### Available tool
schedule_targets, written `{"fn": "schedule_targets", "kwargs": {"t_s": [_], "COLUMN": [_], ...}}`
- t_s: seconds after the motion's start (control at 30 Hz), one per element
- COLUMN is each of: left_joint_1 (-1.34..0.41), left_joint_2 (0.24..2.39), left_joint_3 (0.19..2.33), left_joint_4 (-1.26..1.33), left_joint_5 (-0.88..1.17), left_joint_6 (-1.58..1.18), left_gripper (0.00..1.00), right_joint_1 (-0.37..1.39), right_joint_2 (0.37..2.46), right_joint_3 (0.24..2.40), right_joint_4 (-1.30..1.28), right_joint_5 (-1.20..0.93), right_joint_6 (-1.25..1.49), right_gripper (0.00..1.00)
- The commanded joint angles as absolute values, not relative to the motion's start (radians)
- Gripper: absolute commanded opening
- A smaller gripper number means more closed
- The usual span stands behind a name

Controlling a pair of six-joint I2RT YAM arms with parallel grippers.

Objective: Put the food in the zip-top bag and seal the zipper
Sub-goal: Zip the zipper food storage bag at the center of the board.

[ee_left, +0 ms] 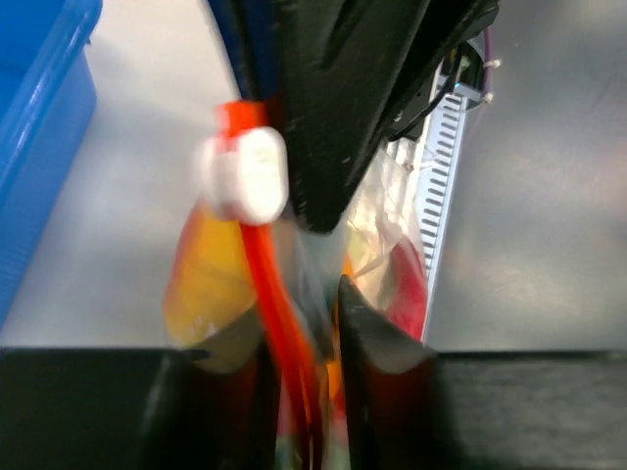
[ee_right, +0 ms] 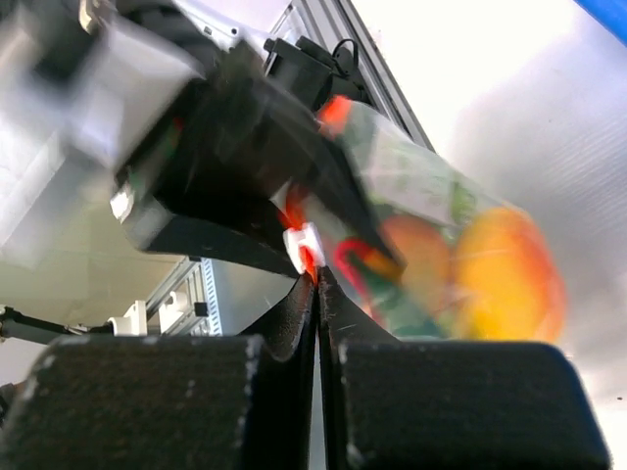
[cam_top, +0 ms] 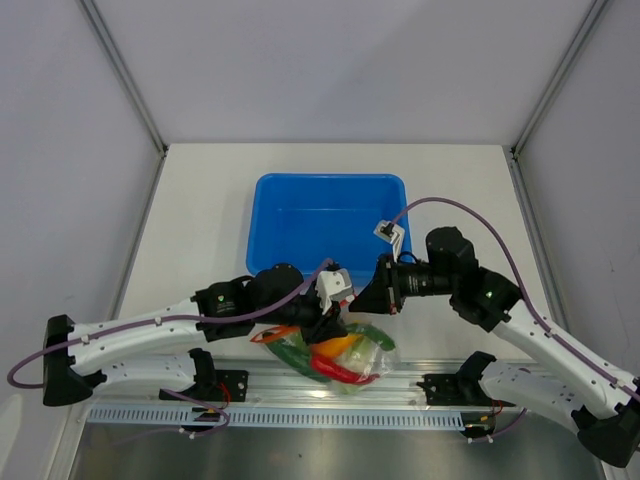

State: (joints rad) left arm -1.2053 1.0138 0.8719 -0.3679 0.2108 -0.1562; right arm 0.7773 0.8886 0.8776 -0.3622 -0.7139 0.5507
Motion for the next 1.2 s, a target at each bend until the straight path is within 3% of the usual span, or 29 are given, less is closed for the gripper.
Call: {"fn": "schedule_targets", "kwargs": {"t_s": [0.0,0.03,0.07,0.1,0.33,0.87,1.17], "left_joint_1": [-1.175,-1.169,-1.161,-1.149,-1.111,-1.048,-0.951], "left_joint_2": [0.945,0.936,0.927,0.902,0.783,0.902,0.876], "left_joint_3": [0.868,0.861,0.853,0.85,0.759,0.795,0.747], "left_joint_4": [-0.29,-0.278,-0.273,-0.265,-0.134,-0.008,0.071], "left_joint_5": [0.204,0.19,0.186,0.173,0.071,0.426,0.606], "left_joint_6": [-0.213,-0.225,-0.248,-0.261,-0.354,-0.388,-0.448], "left_gripper": [0.41,0.46,0.63,0.68,0.68,0.57,0.68], "right_joint_1": [0.782,0.782,0.782,0.782,0.814,0.891,0.897], "right_joint_2": [0.83,0.821,0.816,0.805,0.779,0.779,0.772], "right_joint_3": [0.865,0.858,0.853,0.85,0.784,0.81,0.81], "right_joint_4": [-0.295,-0.293,-0.287,-0.281,-0.227,-0.261,-0.281], "right_joint_5": [-0.706,-0.703,-0.703,-0.704,-0.69,-0.641,-0.672], "right_joint_6": [0.555,0.555,0.557,0.558,0.586,0.558,0.538], "right_gripper": [0.0,0.0,0.0,0.0,0.0,0.0,0.0]}}
